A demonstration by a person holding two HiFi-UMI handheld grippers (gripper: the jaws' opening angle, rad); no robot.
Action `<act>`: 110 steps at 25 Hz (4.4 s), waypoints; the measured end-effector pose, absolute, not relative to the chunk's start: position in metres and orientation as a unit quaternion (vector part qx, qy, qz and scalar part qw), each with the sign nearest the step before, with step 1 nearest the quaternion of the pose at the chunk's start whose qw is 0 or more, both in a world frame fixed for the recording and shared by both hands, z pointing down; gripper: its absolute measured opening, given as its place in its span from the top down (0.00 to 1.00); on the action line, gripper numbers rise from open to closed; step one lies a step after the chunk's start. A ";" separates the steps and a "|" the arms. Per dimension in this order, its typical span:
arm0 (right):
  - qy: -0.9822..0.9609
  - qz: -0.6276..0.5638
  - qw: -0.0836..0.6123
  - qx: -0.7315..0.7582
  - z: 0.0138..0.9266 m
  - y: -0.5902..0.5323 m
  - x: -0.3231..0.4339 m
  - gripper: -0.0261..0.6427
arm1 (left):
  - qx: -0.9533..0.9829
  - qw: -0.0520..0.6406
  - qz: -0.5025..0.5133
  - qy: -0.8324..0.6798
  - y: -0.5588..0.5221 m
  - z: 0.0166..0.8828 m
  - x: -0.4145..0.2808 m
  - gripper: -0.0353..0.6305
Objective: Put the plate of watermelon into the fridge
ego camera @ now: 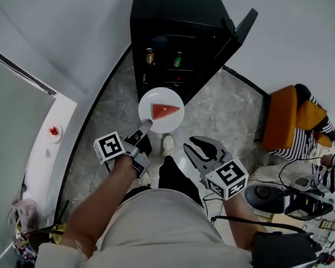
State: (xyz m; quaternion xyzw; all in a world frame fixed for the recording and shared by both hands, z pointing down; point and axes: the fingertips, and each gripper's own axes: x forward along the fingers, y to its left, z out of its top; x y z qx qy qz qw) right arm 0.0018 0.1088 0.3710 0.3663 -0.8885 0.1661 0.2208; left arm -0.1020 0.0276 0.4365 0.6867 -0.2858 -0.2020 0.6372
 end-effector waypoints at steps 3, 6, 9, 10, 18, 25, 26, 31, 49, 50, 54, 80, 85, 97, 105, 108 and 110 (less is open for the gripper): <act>-0.890 0.157 0.231 0.360 0.371 0.077 0.013 0.80 | 0.686 0.634 -0.204 -0.292 -0.010 0.441 -0.086 0.91; -0.893 0.148 0.244 0.349 0.370 0.049 0.026 0.80 | 0.682 0.633 -0.210 -0.301 -0.048 0.446 -0.070 0.91; -0.892 0.161 0.250 0.340 0.375 0.021 0.040 0.80 | 0.675 0.636 -0.212 -0.309 -0.087 0.456 -0.053 0.91; -0.892 0.164 0.252 0.338 0.377 0.012 0.046 0.80 | 0.673 0.636 -0.213 -0.312 -0.100 0.459 -0.047 0.91; -0.894 0.184 0.261 0.316 0.399 -0.041 0.076 0.80 | 0.663 0.631 -0.225 -0.334 -0.190 0.492 -0.010 0.91; -0.886 0.211 0.273 0.310 0.423 -0.080 0.107 0.80 | 0.651 0.635 -0.222 -0.352 -0.267 0.534 0.017 0.91; -0.885 0.213 0.273 0.311 0.427 -0.085 0.111 0.80 | 0.651 0.635 -0.220 -0.353 -0.275 0.539 0.020 0.91; -0.881 0.225 0.274 0.314 0.438 -0.094 0.127 0.80 | 0.644 0.637 -0.223 -0.360 -0.305 0.562 0.028 0.91; -0.871 0.258 0.277 0.313 0.469 -0.129 0.176 0.80 | 0.622 0.644 -0.176 -0.409 -0.387 0.622 0.065 0.91; -0.871 0.261 0.277 0.312 0.471 -0.129 0.176 0.80 | 0.621 0.645 -0.172 -0.412 -0.387 0.625 0.066 0.91; -0.871 0.262 0.281 0.307 0.474 -0.126 0.175 0.80 | 0.615 0.646 -0.157 -0.424 -0.383 0.633 0.066 0.91; -0.873 0.257 0.296 0.292 0.477 -0.115 0.152 0.80 | 0.663 0.476 0.063 -0.574 -0.380 0.634 0.042 0.55; -0.871 0.261 0.296 0.293 0.479 -0.114 0.153 0.80 | 0.674 0.447 0.081 -0.583 -0.380 0.633 0.040 0.52; -0.875 0.252 0.292 0.292 0.466 -0.107 0.138 0.80 | 0.688 0.443 0.080 -0.569 -0.367 0.611 0.034 0.52; -0.880 0.242 0.278 0.299 0.453 -0.078 0.116 0.80 | 0.700 0.436 0.076 -0.561 -0.328 0.583 0.020 0.52; -0.881 0.234 0.273 0.308 0.444 -0.066 0.105 0.80 | 0.708 0.436 0.072 -0.551 -0.306 0.565 0.013 0.52; -0.881 0.226 0.270 0.317 0.435 -0.057 0.097 0.80 | 0.719 0.433 0.068 -0.540 -0.287 0.548 0.008 0.52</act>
